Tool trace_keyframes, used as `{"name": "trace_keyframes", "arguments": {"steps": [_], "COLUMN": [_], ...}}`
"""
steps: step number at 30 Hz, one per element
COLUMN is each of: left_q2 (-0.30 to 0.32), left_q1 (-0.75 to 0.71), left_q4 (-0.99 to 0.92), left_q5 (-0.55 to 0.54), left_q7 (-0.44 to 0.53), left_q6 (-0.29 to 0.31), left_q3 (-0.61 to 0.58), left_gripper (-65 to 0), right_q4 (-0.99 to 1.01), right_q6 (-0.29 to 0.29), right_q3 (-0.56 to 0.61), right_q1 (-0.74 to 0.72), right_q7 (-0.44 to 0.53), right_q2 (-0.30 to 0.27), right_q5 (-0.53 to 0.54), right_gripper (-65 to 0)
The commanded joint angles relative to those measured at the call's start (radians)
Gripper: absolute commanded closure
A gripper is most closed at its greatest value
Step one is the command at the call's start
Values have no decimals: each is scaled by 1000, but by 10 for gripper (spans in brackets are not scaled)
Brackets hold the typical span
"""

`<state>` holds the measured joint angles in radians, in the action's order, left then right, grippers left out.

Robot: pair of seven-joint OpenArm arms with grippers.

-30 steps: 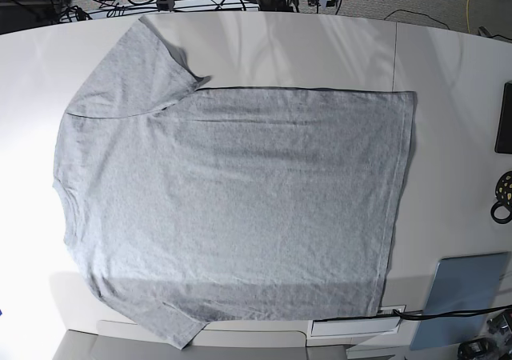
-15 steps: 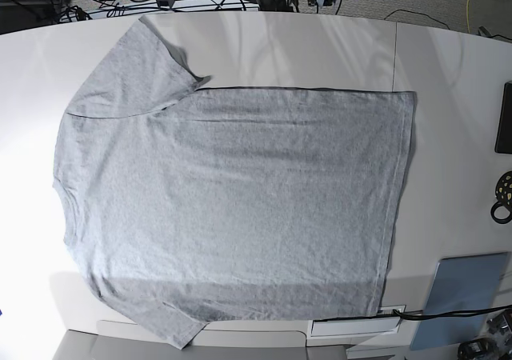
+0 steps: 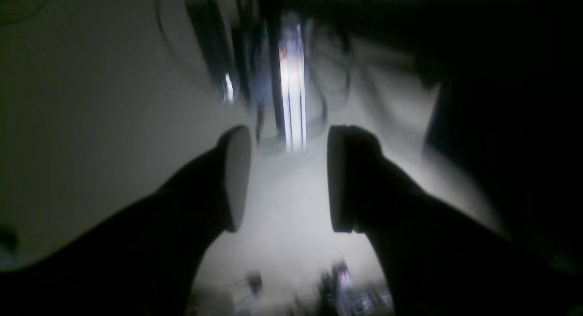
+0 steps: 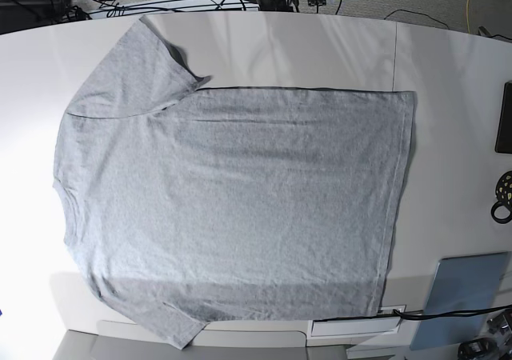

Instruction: Fold the T-shirt properly

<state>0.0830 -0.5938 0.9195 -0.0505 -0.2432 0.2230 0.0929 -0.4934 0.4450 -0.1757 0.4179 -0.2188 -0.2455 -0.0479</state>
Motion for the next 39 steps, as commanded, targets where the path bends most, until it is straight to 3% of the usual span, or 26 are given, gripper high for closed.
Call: {"name": "trace_keyframes", "arguments": {"steps": [1, 6, 10, 13, 18, 23, 26, 29, 31, 35, 39], "left_q2": [9, 71, 138, 196, 293, 360, 383, 383, 384, 394, 454], "left_q1": [-45, -253, -389, -463, -526, -513, -470, -391, -330, -224, -135], "left_q4": [76, 434, 689, 849, 1082, 1254, 1282, 1269, 1254, 1222, 1159], "left_q5": [0, 40, 85, 85, 214, 413, 503, 554, 555, 520, 453], "left_q7": [-10, -38, -38, -39, -81, -138, -139, -148, -157, -156, -146], "left_q6": [12, 14, 8, -33, -152, -178, -145, -41, 12, 63, 120], "left_q3": [-1, -1, -1, 0, 4, 4, 3, 3, 3, 3, 3], "left_gripper": [-285, -285, -285, -285, -285, -286, -286, -286, -286, -286, -286], "right_q4": [-51, -394, -702, -918, -1244, -1510, -1638, -1731, -1778, -1807, -1807], "right_q6": [30, 98, 95, 51, 18, 18, 19, 19, 19, 23, 22], "right_q3": [-2, -2, -3, -13, -146, -329, -421, -488, -509, -512, -512], "right_q1": [45, 273, 476, 605, 760, 827, 826, 826, 826, 826, 826], "right_q7": [-16, -111, -101, -99, -104, -145, -180, -178, -183, -196, -264], "right_q2": [-28, -105, -181, -226, -231, -231, -231, -231, -232, -231, -231], "right_q5": [34, 173, 216, 241, 242, 241, 238, 238, 238, 230, 231], "right_gripper": [-78, -78, -78, -78, -78, -78, -78, -78, -78, -78, -81]}}
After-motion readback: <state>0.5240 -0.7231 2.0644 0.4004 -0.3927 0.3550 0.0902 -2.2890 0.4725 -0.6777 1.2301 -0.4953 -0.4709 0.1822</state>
